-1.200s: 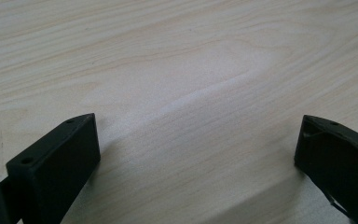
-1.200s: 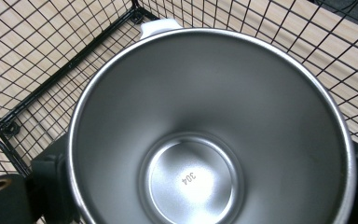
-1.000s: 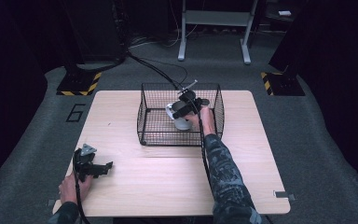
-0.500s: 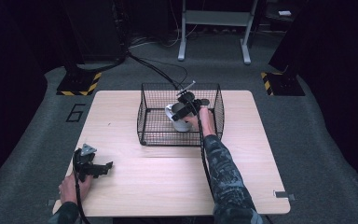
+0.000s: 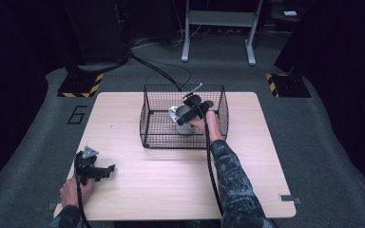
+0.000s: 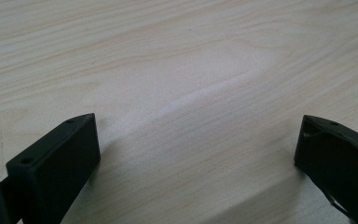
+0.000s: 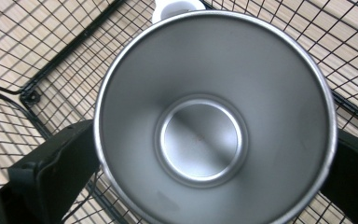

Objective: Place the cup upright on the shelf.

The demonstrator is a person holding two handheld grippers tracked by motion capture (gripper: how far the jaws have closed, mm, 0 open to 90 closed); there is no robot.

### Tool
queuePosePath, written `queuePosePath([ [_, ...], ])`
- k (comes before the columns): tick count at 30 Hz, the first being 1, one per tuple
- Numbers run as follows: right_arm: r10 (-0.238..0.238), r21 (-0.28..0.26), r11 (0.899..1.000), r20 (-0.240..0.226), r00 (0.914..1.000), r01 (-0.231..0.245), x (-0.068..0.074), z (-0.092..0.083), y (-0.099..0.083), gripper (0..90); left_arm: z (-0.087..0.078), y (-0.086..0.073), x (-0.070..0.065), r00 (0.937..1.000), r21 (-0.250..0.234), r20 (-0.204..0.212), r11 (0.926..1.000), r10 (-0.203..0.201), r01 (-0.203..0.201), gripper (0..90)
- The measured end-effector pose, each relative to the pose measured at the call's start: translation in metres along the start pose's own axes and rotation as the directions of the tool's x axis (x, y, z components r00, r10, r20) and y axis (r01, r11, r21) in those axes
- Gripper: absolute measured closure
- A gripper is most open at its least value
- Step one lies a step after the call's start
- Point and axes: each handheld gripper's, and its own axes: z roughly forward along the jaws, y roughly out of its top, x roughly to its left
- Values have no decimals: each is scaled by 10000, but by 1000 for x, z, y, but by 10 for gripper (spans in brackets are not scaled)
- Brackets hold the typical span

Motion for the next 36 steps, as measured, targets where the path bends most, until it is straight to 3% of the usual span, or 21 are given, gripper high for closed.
queuePosePath([
  [12,-29,-948,9955,-49,10000,24,3,-35,-9,0,0,0,0,10000,0,0,10000,2,-2,1],
  [14,-331,-1222,9919,74,9994,337,7,-47,-11,0,0,0,0,10000,0,-2,10000,6,-6,1],
  [26,-737,-1741,9819,106,9972,744,24,-82,-29,0,0,0,0,10000,-22,-6,10000,17,-17,1],
  [36,-1135,-2298,9662,268,9932,1166,35,-115,-56,0,-1,0,0,10000,76,28,10000,40,-40,0],
])
